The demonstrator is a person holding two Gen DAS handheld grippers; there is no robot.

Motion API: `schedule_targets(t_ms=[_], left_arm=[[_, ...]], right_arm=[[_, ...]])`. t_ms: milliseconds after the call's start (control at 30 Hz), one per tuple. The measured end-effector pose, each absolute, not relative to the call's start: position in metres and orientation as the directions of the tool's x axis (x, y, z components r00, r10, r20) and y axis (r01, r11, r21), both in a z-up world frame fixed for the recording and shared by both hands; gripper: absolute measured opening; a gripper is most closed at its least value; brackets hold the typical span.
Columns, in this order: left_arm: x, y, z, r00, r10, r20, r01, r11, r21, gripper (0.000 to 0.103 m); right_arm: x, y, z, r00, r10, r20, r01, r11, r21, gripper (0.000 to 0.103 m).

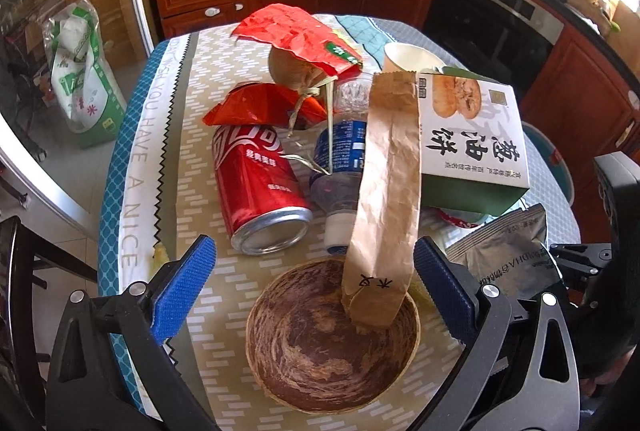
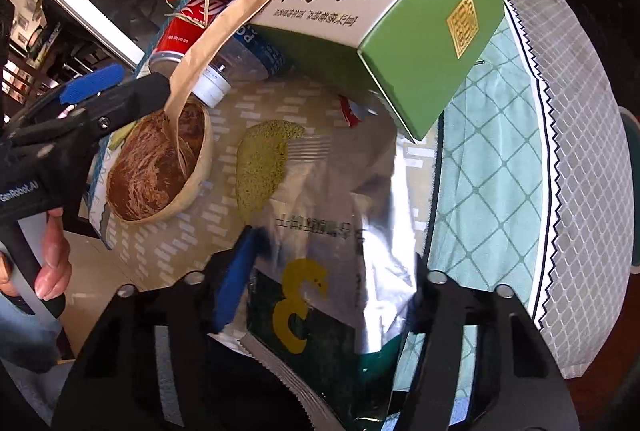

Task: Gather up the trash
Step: 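Grasp the brown paper strip with the left tool while the right tool grasps the silver snack bag, then carry paper strip and snack bag to the teal bin and open both tools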

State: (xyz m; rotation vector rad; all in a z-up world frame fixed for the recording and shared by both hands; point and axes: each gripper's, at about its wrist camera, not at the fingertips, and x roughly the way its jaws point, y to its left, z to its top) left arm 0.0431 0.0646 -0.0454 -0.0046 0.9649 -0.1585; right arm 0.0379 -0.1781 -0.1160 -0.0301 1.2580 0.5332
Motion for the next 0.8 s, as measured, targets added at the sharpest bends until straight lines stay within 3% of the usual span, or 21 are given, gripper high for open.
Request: schedule_targets(t_ms=[67,100,133,167,300,400,467,533,633,733,800], left_arm=[[0.046,0.056,-0.045,0.553,-0.15,-0.819,0.157,0.985,-0.075,0.099],[0.047,0.052,-0.044,0.551,-0.154,-0.82,0.167,0.983,-0.072,0.099],[0.048,0.047,-0.044,0.548,-0.156,-0.822,0.177,0.982,-0.069,0.099],[0.05,0.042,-0.044,0.544,-0.16,-0.823,0.187,0.98,-0.066,0.099],[0.055,0.024,-0.045,0.528,-0.158,-0.835,0.231,0.972,-0.038,0.081],[0.061,0.016,-0.051,0.502,-0.154,-0.851,0.247,0.969,-0.029,0.077],[0.066,0.015,-0.056,0.485,-0.149,-0.862,0.243,0.97,-0.031,0.065],[0.064,0.018,-0.059,0.486,-0.127,-0.865,0.222,0.975,-0.018,0.044],[0.063,0.023,-0.054,0.491,-0.136,-0.861,0.207,0.978,-0.037,0.027],[0.057,0.025,-0.045,0.507,-0.127,-0.852,0.195,0.98,-0.031,0.014],[0.055,0.027,-0.038,0.515,-0.129,-0.848,0.188,0.982,-0.035,0.013]], right_arm=[[0.035,-0.182,-0.112,0.212,0.367,-0.906,-0.4,0.878,0.262,0.03],[0.035,-0.184,-0.109,0.221,0.361,-0.906,-0.397,0.882,0.255,0.012],[0.034,-0.188,-0.107,0.226,0.363,-0.904,-0.389,0.885,0.258,0.008],[0.034,-0.191,-0.105,0.232,0.37,-0.9,-0.381,0.885,0.266,0.006],[0.033,-0.209,-0.095,0.246,0.387,-0.889,-0.366,0.886,0.284,0.004],[0.034,-0.228,-0.086,0.258,0.393,-0.883,-0.357,0.888,0.29,0.004],[0.033,-0.235,-0.083,0.273,0.388,-0.88,-0.346,0.893,0.287,0.004],[0.033,-0.256,-0.075,0.277,0.389,-0.879,-0.331,0.897,0.293,0.004],[0.032,-0.27,-0.07,0.287,0.389,-0.876,-0.314,0.902,0.297,0.004],[0.03,-0.275,-0.069,0.298,0.39,-0.871,-0.302,0.904,0.302,0.004],[0.03,-0.282,-0.067,0.307,0.396,-0.865,-0.299,0.903,0.308,0.004]])
